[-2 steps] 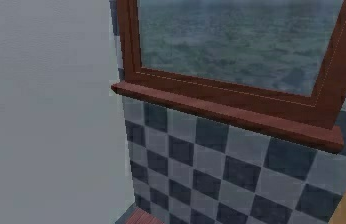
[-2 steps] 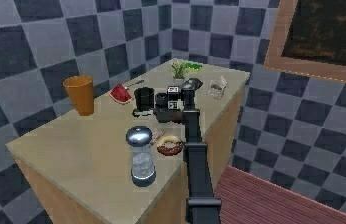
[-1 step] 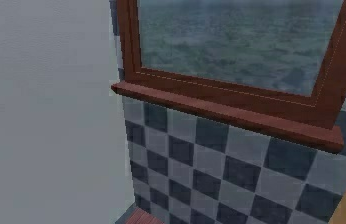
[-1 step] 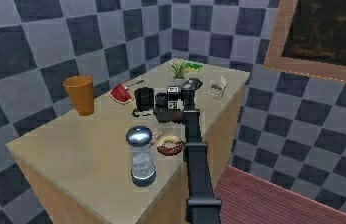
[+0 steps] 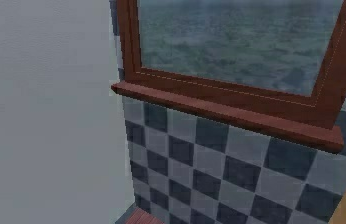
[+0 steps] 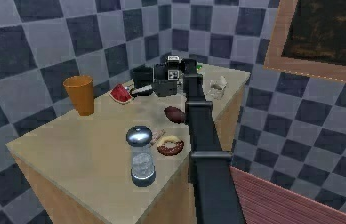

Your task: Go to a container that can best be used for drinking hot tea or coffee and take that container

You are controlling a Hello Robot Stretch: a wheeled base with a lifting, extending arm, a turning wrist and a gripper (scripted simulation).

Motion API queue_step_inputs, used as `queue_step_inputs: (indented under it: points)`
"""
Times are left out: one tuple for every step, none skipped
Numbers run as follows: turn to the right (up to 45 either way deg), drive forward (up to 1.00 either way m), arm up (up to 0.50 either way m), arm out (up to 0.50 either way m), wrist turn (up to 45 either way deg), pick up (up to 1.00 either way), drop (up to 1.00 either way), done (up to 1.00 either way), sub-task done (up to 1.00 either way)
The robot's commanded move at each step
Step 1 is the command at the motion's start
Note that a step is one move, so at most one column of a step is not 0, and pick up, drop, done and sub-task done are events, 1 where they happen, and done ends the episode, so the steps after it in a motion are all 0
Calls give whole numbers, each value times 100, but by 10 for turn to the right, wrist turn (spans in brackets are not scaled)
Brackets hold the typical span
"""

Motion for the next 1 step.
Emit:
queue_step_inputs:
  points:
    - [0, 0, 0, 0, 0, 0, 0, 100, 0]
